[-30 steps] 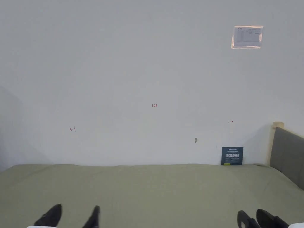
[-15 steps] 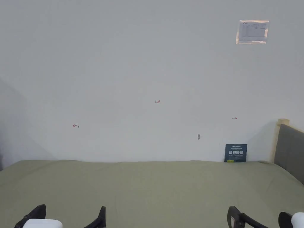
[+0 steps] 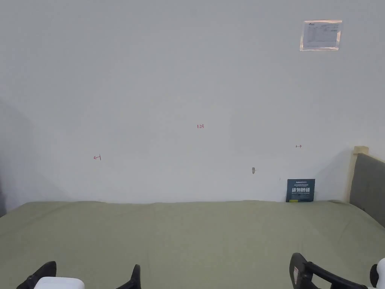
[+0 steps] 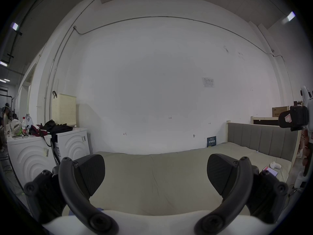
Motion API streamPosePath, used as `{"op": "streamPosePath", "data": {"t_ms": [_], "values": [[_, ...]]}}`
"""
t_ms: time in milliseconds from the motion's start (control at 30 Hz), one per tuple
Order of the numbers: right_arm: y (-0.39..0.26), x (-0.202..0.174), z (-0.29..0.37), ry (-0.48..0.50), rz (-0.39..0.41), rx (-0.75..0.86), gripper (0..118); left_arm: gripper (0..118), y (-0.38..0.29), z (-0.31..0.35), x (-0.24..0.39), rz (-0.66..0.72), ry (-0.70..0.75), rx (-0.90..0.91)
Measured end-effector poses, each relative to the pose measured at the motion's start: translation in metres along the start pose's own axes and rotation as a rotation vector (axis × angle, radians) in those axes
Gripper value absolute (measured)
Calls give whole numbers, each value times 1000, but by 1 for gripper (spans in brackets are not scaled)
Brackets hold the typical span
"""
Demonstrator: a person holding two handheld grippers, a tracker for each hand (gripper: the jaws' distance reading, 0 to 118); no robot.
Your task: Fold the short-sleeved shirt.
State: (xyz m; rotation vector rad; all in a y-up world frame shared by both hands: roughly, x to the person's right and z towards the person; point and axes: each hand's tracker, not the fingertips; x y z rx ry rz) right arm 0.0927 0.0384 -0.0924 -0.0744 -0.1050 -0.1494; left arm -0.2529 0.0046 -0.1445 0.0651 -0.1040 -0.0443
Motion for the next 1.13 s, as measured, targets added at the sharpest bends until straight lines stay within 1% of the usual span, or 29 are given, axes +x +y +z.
{"op": "streamPosePath", "data": {"t_ms": [67,100,133,167,267,333,433,500,633,667,767,833,1000,1133], "values": [[-2,-1,0,-6,4,10,115,118,0,0,0,3,0,-3],[-2,0,-1,-2,-12,7,115,118,0,-1,0,4,0,-4],[-2,2,-2,21,-47,2,115,118,-1,0,-1,4,1,-4],[-2,3,-2,13,-58,8,115,118,-2,0,-1,4,3,-5],[-2,5,0,7,-57,22,115,118,-2,0,-3,7,4,-7],[1,10,1,60,-115,-4,115,118,-3,0,-3,6,3,-9],[1,11,2,69,-101,22,115,118,-3,0,-3,4,8,-10],[-1,9,1,66,-71,39,115,118,-3,0,-3,7,5,-8],[-8,0,-6,-44,14,-2,115,118,-4,1,-2,7,3,-2],[-12,0,-8,-47,33,13,116,118,-4,1,-2,8,0,2],[-18,4,-10,4,38,14,117,118,-5,1,-1,0,-3,0],[-20,6,-10,20,39,18,118,118,-6,1,0,-8,-6,-3],[-21,6,-8,32,79,48,118,118,-6,1,0,-1,-11,0],[-20,6,-10,34,93,44,118,118,-5,1,0,-3,-11,-1]]}}
